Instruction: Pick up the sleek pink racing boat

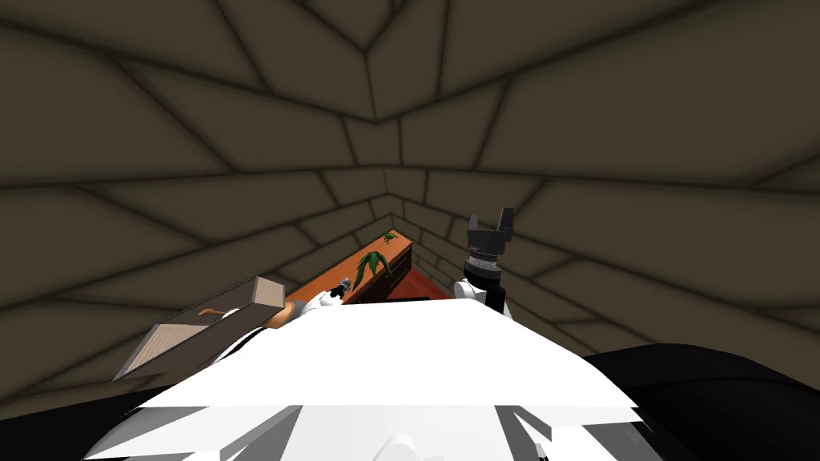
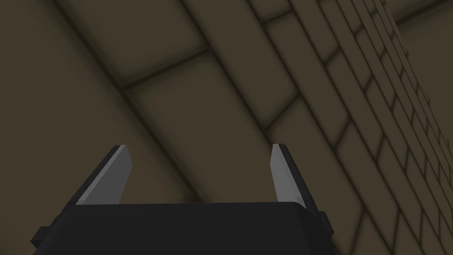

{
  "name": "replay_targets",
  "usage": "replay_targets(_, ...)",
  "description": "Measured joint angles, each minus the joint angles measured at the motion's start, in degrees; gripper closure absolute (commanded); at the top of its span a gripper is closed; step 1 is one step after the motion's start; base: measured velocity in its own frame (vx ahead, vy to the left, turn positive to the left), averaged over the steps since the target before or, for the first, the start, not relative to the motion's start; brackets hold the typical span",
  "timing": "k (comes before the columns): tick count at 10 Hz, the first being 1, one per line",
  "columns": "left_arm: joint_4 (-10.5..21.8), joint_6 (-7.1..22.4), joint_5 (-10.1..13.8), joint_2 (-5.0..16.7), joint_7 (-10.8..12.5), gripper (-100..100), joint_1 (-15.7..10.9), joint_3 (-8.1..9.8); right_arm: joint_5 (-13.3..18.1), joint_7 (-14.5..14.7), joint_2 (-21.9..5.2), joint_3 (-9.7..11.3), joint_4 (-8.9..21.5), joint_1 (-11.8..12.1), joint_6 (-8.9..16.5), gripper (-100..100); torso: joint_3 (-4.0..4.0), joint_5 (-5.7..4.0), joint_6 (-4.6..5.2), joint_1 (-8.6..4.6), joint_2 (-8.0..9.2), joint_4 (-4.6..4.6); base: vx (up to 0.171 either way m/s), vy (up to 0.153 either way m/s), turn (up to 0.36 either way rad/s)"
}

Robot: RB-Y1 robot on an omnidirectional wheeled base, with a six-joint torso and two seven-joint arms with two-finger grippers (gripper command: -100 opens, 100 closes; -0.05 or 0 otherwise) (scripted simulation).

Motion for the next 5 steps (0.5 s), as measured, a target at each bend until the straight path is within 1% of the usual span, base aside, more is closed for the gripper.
replay_targets(1,-1.00,1.61,0.09,-0.56,-0.75,100,-0.42,-0.10,0.00,0.00,0.00,0.01,0.00,0.00,0.00,0,-0.02,-0.01,-0.01,-0.09,-0.02,-0.03,-0.062,0.043,0.163)
replay_targets(2,-3.04,3.46,1.02,-0.98,-1.62,100,-0.62,-1.07,0.00,0.00,0.00,0.00,0.00,0.00,0.00,0,0.00,-0.03,-0.04,-0.12,0.02,-0.02,-0.052,0.036,0.072)
replay_targets(3,-2.14,4.17,0.82,-1.60,-2.15,100,-1.87,-1.04,0.00,0.00,0.00,0.01,0.00,-0.01,0.00,0,-0.01,-0.03,-0.01,-0.14,-0.01,-0.02,-0.060,0.056,0.156)
replay_targets(4,-2.24,4.88,0.64,-2.58,-2.81,100,-3.08,-1.21,0.00,0.00,0.00,0.00,0.00,0.00,0.00,0,0.00,-0.02,-0.01,-0.11,0.00,-0.01,-0.045,0.046,0.061)
replay_targets(5,-4.35,6.56,0.80,-3.05,-3.33,100,-2.86,-1.58,0.00,0.00,0.00,0.01,0.00,-0.01,0.00,0,-0.01,-0.03,0.00,-0.14,-0.01,-0.02,-0.046,0.048,0.135)
